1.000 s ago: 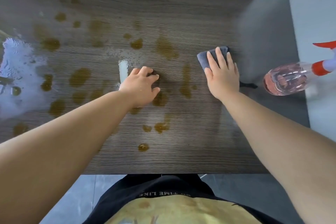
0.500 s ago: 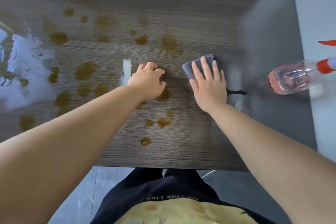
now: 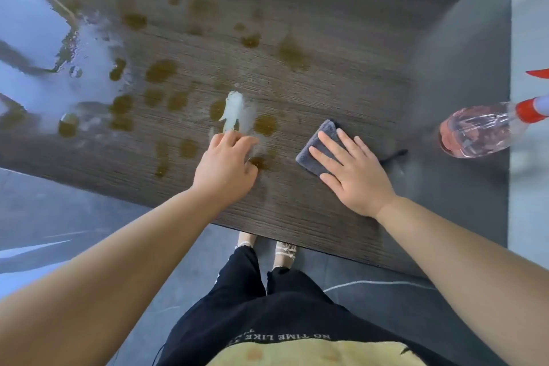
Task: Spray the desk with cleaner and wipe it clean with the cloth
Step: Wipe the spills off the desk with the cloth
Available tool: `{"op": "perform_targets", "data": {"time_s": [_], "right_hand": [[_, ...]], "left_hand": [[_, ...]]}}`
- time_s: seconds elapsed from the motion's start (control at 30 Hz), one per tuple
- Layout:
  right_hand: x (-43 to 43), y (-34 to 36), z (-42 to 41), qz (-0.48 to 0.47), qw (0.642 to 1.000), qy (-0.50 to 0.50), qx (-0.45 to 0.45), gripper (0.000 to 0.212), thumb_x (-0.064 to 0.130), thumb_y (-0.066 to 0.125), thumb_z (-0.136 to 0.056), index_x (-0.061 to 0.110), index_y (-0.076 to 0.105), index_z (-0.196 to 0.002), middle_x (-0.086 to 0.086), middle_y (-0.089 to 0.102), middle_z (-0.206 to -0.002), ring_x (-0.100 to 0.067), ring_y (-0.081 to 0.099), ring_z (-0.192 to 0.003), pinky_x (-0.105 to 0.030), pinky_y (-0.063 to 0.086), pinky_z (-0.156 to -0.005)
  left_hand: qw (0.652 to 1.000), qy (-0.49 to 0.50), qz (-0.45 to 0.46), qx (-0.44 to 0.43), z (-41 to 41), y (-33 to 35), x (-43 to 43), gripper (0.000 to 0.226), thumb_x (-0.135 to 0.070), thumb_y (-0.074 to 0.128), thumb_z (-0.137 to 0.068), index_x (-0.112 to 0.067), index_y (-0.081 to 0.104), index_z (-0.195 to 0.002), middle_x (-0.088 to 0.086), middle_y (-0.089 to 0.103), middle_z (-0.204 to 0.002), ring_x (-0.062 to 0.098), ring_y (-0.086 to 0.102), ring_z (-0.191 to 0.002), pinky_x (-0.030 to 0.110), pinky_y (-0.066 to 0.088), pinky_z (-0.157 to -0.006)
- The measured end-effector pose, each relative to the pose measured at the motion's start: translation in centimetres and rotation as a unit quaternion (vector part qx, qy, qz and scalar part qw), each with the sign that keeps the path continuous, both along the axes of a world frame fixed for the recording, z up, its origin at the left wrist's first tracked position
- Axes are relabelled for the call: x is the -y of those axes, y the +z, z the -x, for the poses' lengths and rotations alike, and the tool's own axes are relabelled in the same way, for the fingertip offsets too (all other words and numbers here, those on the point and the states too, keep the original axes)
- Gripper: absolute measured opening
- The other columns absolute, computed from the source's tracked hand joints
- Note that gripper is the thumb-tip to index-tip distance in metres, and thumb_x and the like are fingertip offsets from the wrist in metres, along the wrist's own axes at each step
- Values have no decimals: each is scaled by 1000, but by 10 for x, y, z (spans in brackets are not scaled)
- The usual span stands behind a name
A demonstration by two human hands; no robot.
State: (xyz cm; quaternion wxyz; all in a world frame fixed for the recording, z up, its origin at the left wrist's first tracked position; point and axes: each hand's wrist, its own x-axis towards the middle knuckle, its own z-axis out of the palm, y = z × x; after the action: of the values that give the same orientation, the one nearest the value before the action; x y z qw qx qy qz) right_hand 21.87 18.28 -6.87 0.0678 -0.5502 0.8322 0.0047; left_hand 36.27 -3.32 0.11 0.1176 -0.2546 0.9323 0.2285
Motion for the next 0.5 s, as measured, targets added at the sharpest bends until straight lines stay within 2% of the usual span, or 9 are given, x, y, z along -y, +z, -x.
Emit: {"op": "perform_targets", "data": {"time_s": [0.07, 0.17, 0.2, 0.23, 0.3, 0.37, 0.43, 0.5], "right_hand": [[-12, -1, 17, 14, 999, -50, -9, 52, 42, 30, -96, 24, 36, -144, -5, 32, -153, -38, 33, -137, -58, 32, -107], [18, 1, 8, 42, 966, -256, 8, 50, 38, 33, -99, 21, 34, -146, -9, 26, -155, -40, 24, -140, -59, 23, -110], [31, 2, -9, 45, 959, -280, 8, 50, 38, 33, -99, 21, 34, -147, -10, 25, -155, -41, 23, -140, -58, 21, -111], [40, 2, -27, 47, 967, -252, 4, 51, 39, 31, -99, 21, 34, -146, -11, 27, -155, -41, 25, -140, -57, 23, -110], [33, 1, -50, 36, 994, -102, -3, 53, 42, 27, -97, 22, 38, -145, -9, 31, -153, -40, 31, -137, -56, 29, -108], [11, -1, -42, 24, 999, 23, 5, 52, 42, 28, -96, 24, 40, -143, -6, 32, -153, -37, 34, -137, -54, 31, -107], [-2, -2, -26, 10, 999, 40, -5, 52, 43, 29, -96, 25, 39, -144, -5, 32, -153, -36, 35, -136, -54, 33, -107], [3, 0, -17, 6, 998, -60, -14, 53, 43, 26, -96, 24, 36, -145, -5, 30, -154, -37, 32, -138, -56, 32, -107]], "left_hand": [[999, 36, 16, 8, -24, -4, 0, 47, -25, 50, -90, -21, 44, -136, 3, 40, -139, 26, 27, -131, 37, 33, -104], [996, 77, 38, 26, -50, -7, -1, 57, -40, 55, -87, -20, 41, -138, 4, 35, -142, 28, 23, -133, 40, 29, -109], [995, 84, 45, 35, -56, -8, -2, 63, -46, 57, -85, -20, 39, -139, 3, 33, -143, 27, 21, -134, 40, 27, -109], [994, 90, 51, 42, -62, -9, -3, 68, -51, 58, -83, -20, 37, -140, 2, 31, -144, 27, 20, -135, 39, 27, -110], [992, 95, 54, 59, -70, -10, -5, 76, -58, 60, -79, -21, 33, -141, 1, 28, -145, 26, 18, -135, 38, 26, -110], [992, 93, 50, 72, -77, -11, -4, 81, -60, 61, -77, -22, 31, -142, 2, 26, -145, 26, 17, -135, 38, 26, -111], [992, 92, 44, 80, -85, -11, -3, 85, -61, 63, -75, -21, 30, -143, 3, 25, -146, 26, 17, -136, 38, 24, -112], [992, 89, 37, 78, -91, -13, -1, 88, -62, 63, -74, -21, 29, -143, 2, 26, -146, 26, 17, -136, 38, 23, -112]]}}
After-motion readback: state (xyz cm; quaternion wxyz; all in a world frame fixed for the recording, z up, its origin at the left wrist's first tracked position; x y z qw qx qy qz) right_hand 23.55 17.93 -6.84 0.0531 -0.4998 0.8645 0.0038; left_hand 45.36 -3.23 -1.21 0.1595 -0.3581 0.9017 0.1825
